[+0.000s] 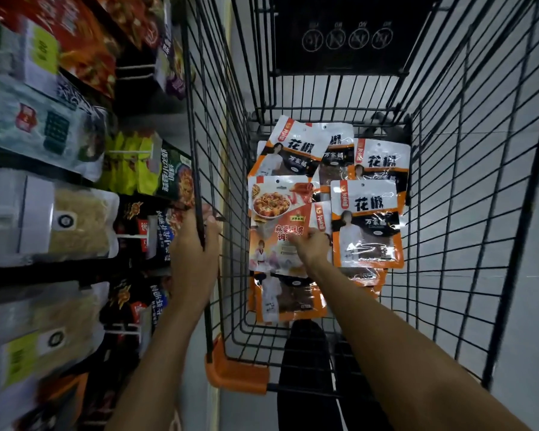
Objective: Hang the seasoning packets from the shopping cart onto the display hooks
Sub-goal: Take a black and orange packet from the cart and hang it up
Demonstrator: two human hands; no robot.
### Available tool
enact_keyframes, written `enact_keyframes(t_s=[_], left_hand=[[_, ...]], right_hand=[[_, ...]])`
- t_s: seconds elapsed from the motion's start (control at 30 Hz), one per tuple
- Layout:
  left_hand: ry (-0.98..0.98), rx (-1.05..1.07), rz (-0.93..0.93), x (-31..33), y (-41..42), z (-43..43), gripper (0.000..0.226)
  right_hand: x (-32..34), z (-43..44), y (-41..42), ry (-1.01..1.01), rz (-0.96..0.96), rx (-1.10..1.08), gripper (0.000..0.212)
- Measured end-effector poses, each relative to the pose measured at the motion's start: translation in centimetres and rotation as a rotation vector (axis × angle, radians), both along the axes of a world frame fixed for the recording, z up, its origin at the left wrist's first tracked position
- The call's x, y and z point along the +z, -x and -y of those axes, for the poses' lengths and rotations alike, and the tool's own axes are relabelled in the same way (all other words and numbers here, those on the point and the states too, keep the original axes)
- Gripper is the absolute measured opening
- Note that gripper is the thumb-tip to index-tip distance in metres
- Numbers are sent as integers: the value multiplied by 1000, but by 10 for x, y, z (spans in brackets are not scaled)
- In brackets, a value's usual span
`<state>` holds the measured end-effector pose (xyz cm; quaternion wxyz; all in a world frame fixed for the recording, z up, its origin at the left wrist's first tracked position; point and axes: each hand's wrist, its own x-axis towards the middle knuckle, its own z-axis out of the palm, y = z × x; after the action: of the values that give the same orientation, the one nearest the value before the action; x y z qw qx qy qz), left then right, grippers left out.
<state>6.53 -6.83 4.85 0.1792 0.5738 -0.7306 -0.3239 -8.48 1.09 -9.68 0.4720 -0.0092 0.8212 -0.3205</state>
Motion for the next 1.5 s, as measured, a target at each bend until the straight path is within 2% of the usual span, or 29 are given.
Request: enact_keyframes(t_s=[0.23, 0.4, 0.5, 0.57, 0.67, 0.8, 0.9, 0.97, 1.03, 1.13, 1.2, 1.3, 1.37, 1.47, 1.5], left_hand=[[-10, -43, -8, 1, -4, 1, 22], [-29, -32, 8, 4, -4, 0, 25], [-37, -31, 17, 9, -2, -1, 26], [-35, -43, 30, 10, -2, -2, 27], [-15, -65, 38, 16, -4, -3, 26], [-33, -63, 86, 32, -9, -5, 32], [-30, -22, 112, 51, -9, -8, 41], [-7, -9, 55, 68, -5, -11, 48], [-101, -17, -109, 85, 2, -15, 57], [-387, -59, -326, 102, 12, -15, 67], [-524, -74, -397, 108, 13, -13, 59], [-710, 23, -577, 107, 3, -7, 56], [-820, 54, -632, 103, -4, -7, 59], [-970, 55, -624, 93, 0, -16, 84], [-991, 57, -616, 88, 4, -19, 86]], right_hand=[[11, -7, -11, 42, 12, 116, 22], [38, -58, 20, -23, -229, 25, 22], [56, -91, 47, -81, -374, 58, 22], [67, -104, 58, -52, -402, 68, 23], [83, -114, 64, 29, -331, 7, 24], [115, -116, 53, 239, -196, -89, 8], [145, -110, 42, 426, -18, -120, 10], [165, -101, 35, 525, 109, -123, 8], [186, -93, 27, 619, 236, -120, 8], [214, -81, 14, 712, 314, -12, 8], [228, -74, 8, 737, 350, 60, 9], [237, -68, 4, 748, 403, 78, 11], [238, -68, 5, 748, 393, 88, 9], [232, -69, 9, 693, 322, 119, 9], [227, -70, 12, 662, 287, 129, 10]])
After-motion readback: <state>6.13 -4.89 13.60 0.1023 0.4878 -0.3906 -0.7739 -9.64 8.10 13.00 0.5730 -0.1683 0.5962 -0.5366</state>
